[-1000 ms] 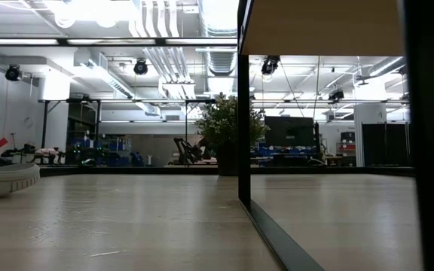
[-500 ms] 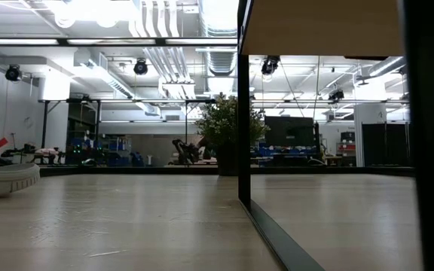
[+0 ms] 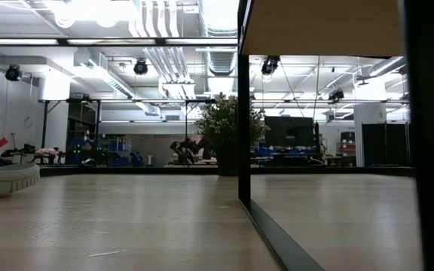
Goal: Pick and place slides into the shelf
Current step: Put the top gray slide on the shelf
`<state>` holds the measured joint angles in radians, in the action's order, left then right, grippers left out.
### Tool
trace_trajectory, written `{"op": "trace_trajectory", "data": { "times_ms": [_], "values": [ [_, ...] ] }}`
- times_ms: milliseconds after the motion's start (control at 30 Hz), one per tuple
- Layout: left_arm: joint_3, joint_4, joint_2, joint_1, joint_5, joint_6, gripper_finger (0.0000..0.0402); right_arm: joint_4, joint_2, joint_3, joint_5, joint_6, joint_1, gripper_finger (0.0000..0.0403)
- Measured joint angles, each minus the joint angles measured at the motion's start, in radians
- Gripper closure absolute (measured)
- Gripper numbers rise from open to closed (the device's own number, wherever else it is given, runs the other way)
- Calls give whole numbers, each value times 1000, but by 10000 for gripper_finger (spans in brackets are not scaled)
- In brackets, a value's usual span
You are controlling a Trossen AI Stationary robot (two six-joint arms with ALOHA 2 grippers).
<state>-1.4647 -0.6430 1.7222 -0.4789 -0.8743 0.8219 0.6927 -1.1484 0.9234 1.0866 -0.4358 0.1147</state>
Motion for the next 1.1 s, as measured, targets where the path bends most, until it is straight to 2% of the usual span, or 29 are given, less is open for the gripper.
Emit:
{"op": "trace_trajectory", "data": {
  "times_ms": [533, 733, 1100],
  "values": [
    [0, 0, 0, 2, 7, 1, 111, -4, 0, -1, -16, 27, -2, 382],
    [0, 0, 0, 2, 7, 3, 111, -9, 0, -4, -53, 48, -2, 382],
    [0, -2, -1, 6, 8, 5, 111, -30, 0, -80, -52, 36, -1, 382]
  ]
}}
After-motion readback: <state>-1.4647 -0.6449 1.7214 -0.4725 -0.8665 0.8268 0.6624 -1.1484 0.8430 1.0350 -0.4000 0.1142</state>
